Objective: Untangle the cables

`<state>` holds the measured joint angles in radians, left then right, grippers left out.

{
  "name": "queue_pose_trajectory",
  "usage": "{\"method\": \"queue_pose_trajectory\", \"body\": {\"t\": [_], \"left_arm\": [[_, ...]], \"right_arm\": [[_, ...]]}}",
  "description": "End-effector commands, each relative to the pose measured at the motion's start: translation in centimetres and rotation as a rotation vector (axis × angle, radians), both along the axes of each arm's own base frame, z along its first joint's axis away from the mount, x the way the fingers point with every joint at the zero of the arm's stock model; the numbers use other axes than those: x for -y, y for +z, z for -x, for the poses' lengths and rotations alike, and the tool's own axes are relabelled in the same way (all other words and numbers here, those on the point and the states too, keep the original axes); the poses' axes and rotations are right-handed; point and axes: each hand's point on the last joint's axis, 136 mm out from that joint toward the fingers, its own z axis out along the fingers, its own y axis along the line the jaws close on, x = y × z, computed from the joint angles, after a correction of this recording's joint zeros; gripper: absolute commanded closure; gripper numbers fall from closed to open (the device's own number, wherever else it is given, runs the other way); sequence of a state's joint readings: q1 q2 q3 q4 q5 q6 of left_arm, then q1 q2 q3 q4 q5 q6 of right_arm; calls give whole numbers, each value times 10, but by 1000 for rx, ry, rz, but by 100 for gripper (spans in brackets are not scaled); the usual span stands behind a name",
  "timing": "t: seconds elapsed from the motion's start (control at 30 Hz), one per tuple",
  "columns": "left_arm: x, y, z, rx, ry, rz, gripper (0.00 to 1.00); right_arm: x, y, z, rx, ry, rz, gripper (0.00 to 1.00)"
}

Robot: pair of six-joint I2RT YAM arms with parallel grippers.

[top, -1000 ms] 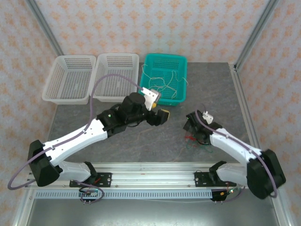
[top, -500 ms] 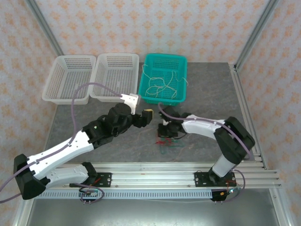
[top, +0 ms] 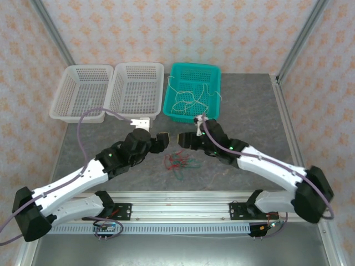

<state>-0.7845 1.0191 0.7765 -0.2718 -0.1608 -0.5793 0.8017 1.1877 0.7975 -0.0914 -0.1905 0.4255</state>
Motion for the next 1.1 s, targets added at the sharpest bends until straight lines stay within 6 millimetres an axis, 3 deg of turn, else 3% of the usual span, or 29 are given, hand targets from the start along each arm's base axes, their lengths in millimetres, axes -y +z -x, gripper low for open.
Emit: {"method": "queue_pose_trajectory", "body": {"t": [0.0,0.1,0.2,0.33,0.57,0.73,1.07], "left_arm": [[15,-28,-5,-128,-10,7,29],[35,-52,-12,-223,-48,-25,45],[54,-73,-21,-272,-86,-37,55],[72,-95,-36,-323,-157,-138,68],[95,-129,-37,-469,-314,-313,67],[99,-145,-37,-504,-323,-379,63],[102,-170,-26,-558,-368,-483,65]], "right_arm": [[49,-9,-13,67,-234,69,36],[67,-27,-3,18,-286,96,37],[71,-44,7,-43,-280,112,37],[71,-52,12,-77,-275,109,37],[72,-53,12,-74,-280,113,37],[74,-55,11,-74,-290,116,37],[82,-58,12,-69,-319,130,36]]}}
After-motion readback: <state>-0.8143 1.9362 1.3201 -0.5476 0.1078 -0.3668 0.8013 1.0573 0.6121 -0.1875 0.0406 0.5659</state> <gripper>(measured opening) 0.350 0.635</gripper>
